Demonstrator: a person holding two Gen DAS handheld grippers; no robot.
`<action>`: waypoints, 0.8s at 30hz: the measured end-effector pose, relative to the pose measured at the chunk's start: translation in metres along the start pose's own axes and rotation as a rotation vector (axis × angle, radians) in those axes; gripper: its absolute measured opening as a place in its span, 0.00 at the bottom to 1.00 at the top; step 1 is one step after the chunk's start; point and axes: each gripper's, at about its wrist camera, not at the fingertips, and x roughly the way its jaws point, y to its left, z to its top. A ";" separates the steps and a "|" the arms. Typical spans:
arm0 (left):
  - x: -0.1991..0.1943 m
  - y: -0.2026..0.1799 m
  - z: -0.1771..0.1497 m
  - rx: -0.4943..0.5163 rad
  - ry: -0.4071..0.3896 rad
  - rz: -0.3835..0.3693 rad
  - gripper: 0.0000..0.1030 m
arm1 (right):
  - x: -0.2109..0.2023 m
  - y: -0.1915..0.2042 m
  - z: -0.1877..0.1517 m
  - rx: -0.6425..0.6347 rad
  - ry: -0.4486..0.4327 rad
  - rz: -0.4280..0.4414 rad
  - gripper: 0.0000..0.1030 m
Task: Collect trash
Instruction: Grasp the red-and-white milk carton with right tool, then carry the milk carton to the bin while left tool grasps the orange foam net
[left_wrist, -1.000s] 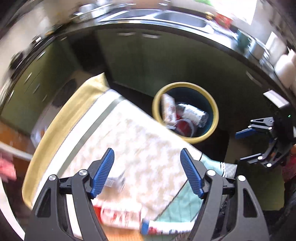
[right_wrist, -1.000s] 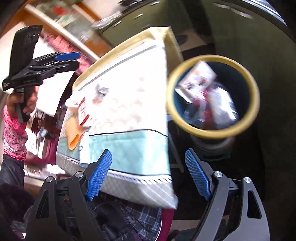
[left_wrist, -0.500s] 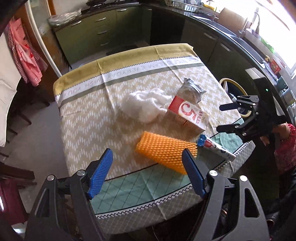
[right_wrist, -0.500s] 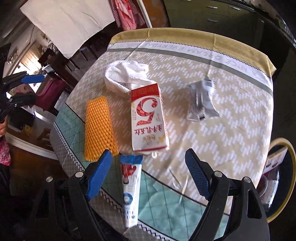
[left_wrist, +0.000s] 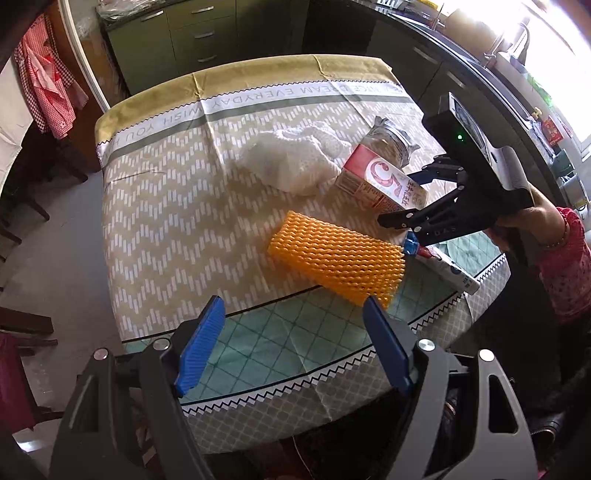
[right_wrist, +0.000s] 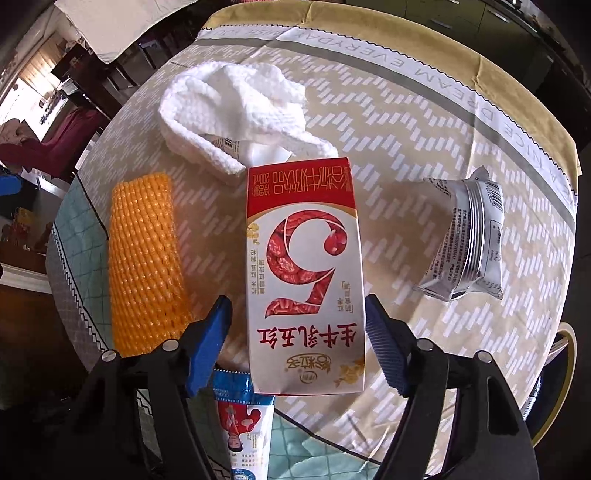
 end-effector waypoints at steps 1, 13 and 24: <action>0.003 -0.002 0.001 0.005 0.006 -0.005 0.71 | 0.000 0.000 0.002 -0.002 -0.012 -0.014 0.55; 0.069 -0.002 0.014 -0.267 0.202 -0.156 0.75 | -0.060 -0.026 -0.031 0.075 -0.155 0.060 0.52; 0.114 -0.005 0.021 -0.557 0.282 -0.285 0.75 | -0.118 -0.096 -0.144 0.241 -0.219 -0.014 0.52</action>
